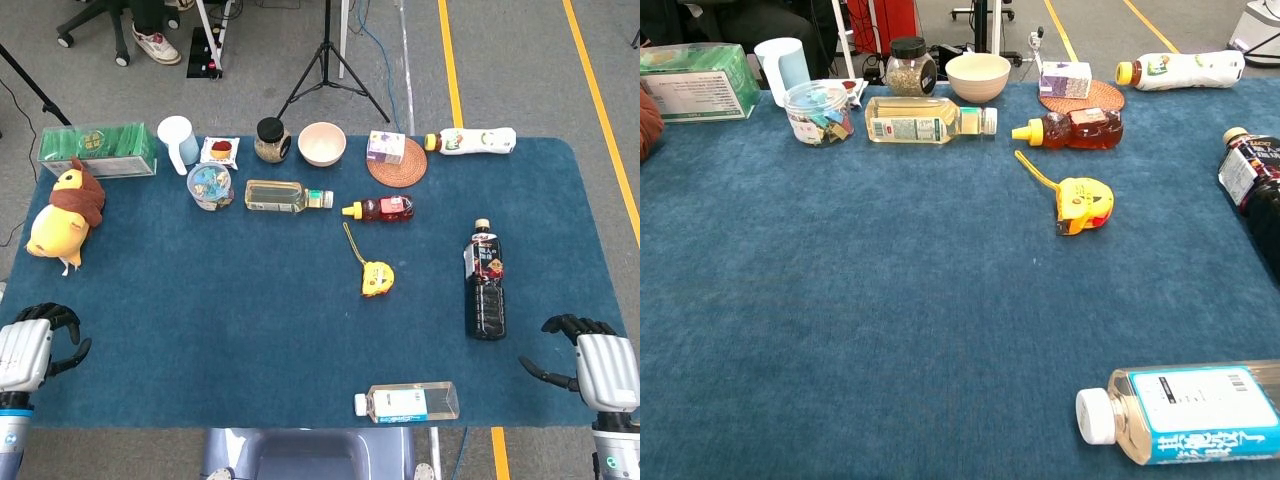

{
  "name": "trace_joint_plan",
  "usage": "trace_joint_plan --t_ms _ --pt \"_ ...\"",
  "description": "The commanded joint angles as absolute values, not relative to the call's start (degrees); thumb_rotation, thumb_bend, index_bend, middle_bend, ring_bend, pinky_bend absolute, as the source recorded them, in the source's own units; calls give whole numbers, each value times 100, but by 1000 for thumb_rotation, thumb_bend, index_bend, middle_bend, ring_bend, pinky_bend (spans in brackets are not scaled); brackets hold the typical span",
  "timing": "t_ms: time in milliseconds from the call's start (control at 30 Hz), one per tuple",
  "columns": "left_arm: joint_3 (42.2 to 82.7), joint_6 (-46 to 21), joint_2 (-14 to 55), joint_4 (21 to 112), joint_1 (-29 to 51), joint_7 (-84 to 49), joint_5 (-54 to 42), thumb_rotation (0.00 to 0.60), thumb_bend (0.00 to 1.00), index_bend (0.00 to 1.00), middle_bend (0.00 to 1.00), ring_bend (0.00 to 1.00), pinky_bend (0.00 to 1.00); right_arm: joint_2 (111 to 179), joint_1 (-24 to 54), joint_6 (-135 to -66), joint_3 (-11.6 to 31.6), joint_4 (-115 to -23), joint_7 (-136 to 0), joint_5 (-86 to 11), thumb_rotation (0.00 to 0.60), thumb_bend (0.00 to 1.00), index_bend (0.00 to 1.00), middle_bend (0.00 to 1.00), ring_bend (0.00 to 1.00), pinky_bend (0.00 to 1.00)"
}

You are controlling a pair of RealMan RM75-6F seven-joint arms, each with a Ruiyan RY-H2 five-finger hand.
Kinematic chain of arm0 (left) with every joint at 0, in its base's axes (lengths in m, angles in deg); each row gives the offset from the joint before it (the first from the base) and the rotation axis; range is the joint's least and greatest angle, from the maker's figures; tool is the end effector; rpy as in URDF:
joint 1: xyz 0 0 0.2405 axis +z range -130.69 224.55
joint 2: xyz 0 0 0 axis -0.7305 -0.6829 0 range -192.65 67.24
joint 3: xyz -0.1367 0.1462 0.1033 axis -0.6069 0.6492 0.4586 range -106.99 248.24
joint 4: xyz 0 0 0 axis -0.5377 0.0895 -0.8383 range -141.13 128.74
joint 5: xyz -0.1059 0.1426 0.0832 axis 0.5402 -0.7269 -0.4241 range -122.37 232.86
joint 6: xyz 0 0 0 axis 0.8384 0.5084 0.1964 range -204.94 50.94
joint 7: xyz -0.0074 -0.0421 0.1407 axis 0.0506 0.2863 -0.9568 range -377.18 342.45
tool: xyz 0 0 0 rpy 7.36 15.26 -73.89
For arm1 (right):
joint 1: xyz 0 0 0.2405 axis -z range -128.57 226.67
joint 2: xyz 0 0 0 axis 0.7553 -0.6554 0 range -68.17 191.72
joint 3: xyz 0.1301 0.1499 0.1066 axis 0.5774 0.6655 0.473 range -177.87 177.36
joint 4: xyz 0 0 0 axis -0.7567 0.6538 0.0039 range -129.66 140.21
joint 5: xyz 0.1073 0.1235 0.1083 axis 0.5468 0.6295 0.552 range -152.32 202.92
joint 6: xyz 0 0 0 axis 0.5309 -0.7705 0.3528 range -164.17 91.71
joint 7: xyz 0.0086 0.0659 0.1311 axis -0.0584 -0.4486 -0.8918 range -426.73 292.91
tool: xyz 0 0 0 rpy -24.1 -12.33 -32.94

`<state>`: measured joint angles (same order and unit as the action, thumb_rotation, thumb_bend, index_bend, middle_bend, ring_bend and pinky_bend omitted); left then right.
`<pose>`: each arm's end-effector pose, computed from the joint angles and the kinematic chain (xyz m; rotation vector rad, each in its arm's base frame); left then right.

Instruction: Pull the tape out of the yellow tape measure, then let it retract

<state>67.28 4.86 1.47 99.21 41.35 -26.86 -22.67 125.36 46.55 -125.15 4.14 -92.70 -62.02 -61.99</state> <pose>-0.2518 0.1801 0.1386 -1.3231 -1.0557 -0.8607 -0.2587 -0.1730 0.1647 1.3320 -0.8534 0.9491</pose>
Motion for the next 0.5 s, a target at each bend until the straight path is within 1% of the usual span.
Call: trace_joint_plan --t_ms 33,233,500 --pt "6714 481 144 9914 4106 -2719 -2301 600 296 665 458 272 242 12524 4643 -12494 426 -9281 -6211 -6182 416 148 442 465 466 431" --pt "6644 497 154 9917 4065 -2683 -2293 600 296 664 458 272 243 12519 4609 -12413 438 -9308 -6362 -6147 412 148 429 449 455 431" --pt "6590 564 119 9899 4025 -2726 -2373 600 294 664 459 272 243 12363 4269 -11961 528 -9381 -6786 -6226 411 148 364 382 409 418"
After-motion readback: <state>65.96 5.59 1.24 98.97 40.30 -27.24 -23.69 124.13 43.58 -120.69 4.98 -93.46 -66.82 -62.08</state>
